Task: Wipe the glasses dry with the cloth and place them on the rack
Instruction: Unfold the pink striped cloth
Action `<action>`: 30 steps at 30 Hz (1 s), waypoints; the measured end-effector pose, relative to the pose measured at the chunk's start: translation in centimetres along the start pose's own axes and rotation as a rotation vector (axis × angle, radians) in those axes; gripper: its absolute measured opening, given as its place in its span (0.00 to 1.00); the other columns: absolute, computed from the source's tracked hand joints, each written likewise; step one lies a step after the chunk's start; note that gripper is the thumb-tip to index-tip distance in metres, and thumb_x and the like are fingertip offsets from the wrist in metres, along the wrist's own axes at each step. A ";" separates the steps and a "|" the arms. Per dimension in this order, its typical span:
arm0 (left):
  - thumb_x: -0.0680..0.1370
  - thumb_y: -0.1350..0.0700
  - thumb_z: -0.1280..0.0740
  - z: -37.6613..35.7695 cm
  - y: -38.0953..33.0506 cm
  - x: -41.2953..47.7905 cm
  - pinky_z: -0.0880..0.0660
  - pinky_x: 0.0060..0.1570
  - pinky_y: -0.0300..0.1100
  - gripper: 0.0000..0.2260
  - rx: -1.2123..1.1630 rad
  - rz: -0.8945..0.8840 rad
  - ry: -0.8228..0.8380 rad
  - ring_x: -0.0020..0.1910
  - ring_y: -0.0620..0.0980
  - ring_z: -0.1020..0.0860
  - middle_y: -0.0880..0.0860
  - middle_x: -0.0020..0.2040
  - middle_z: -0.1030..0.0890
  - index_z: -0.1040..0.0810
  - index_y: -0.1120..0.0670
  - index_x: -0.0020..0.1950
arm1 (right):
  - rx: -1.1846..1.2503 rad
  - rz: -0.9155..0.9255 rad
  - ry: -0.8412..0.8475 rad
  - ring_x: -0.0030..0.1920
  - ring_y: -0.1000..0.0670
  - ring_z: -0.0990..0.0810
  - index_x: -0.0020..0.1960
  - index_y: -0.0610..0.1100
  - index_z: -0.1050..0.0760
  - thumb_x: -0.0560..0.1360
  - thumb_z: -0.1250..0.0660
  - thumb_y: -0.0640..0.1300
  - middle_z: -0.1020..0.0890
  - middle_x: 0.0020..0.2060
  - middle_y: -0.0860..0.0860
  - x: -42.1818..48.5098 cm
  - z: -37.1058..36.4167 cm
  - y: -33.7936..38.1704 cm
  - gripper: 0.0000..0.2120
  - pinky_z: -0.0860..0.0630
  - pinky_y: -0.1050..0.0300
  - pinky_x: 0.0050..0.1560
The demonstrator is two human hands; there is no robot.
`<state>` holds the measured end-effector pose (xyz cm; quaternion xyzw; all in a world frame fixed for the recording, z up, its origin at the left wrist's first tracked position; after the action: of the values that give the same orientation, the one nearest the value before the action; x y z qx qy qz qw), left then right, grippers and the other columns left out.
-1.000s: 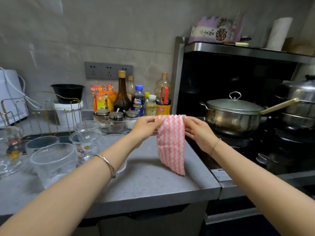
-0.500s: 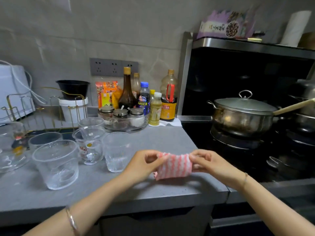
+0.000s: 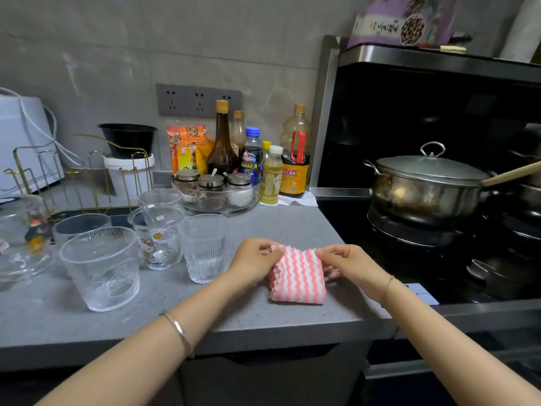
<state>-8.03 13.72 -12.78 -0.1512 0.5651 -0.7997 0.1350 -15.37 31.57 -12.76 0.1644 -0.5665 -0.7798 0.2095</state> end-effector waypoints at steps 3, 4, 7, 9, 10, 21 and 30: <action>0.78 0.56 0.31 -0.1 0.1 0.9 0.26 0.47 0.40 0.08 0.171 -0.023 -0.057 0.45 0.50 0.21 0.56 0.47 0.16 0.16 0.58 0.53 | -0.145 0.042 -0.060 0.35 0.56 0.22 0.49 0.35 0.18 0.76 0.31 0.44 0.16 0.41 0.45 1.2 0.4 0.2 0.11 0.26 0.73 0.35; 0.78 0.56 0.31 0.0 0.2 1.0 0.27 0.47 0.39 0.08 0.218 -0.031 -0.067 0.45 0.49 0.21 0.55 0.47 0.16 0.17 0.57 0.54 | -0.174 0.045 -0.064 0.36 0.57 0.22 0.49 0.36 0.18 0.76 0.31 0.44 0.16 0.42 0.45 1.4 0.3 0.0 0.11 0.27 0.74 0.35; 0.77 0.56 0.31 0.1 0.3 1.0 0.29 0.45 0.38 0.10 0.291 -0.053 -0.056 0.43 0.48 0.22 0.53 0.44 0.18 0.18 0.56 0.57 | -0.252 0.062 -0.075 0.40 0.55 0.19 0.48 0.38 0.18 0.75 0.30 0.44 0.15 0.44 0.46 1.8 0.1 -0.4 0.09 0.25 0.70 0.40; 0.77 0.55 0.31 0.0 -0.3 0.3 0.31 0.46 0.36 0.14 0.349 -0.103 -0.035 0.47 0.47 0.24 0.50 0.48 0.20 0.21 0.55 0.62 | -0.361 0.148 -0.142 0.41 0.53 0.21 0.47 0.41 0.19 0.74 0.29 0.45 0.16 0.44 0.48 1.6 0.3 0.2 0.07 0.28 0.70 0.39; 0.78 0.54 0.31 0.0 -0.9 -0.3 0.32 0.49 0.35 0.15 0.403 -0.155 -0.031 0.52 0.47 0.24 0.49 0.53 0.21 0.23 0.54 0.64 | -0.404 0.212 -0.172 0.41 0.53 0.22 0.47 0.43 0.19 0.74 0.29 0.45 0.17 0.44 0.51 1.0 0.4 0.9 0.06 0.29 0.70 0.38; 0.74 0.38 0.32 -1.3 -1.5 -5.4 0.25 0.51 0.42 0.15 0.808 -0.426 0.179 0.54 0.44 0.20 0.41 0.55 0.16 0.18 0.40 0.58 | -0.527 0.470 0.131 0.55 0.62 0.23 0.53 0.51 0.17 0.71 0.27 0.52 0.17 0.51 0.61 -4.5 -2.3 1.0 0.12 0.29 0.69 0.58; 0.81 0.51 0.36 0.2 -3.3 -4.7 0.27 0.46 0.45 0.08 0.479 -0.373 0.073 0.44 0.50 0.21 0.50 0.42 0.18 0.23 0.54 0.47 | -0.453 0.456 0.055 0.44 0.59 0.22 0.47 0.42 0.18 0.78 0.35 0.46 0.16 0.43 0.50 -4.2 -3.2 2.8 0.09 0.28 0.65 0.50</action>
<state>-3.78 16.42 -10.02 -0.1873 0.3273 -0.9262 -0.0026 -9.77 30.39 -10.95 0.0032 -0.3951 -0.8142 0.4253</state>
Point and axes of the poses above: each hand's wrist, its own x-axis towards the middle knuckle, its own z-axis out of the back of the hand, y = z × x, the point moved 10 cm from there along x, towards the middle knuckle
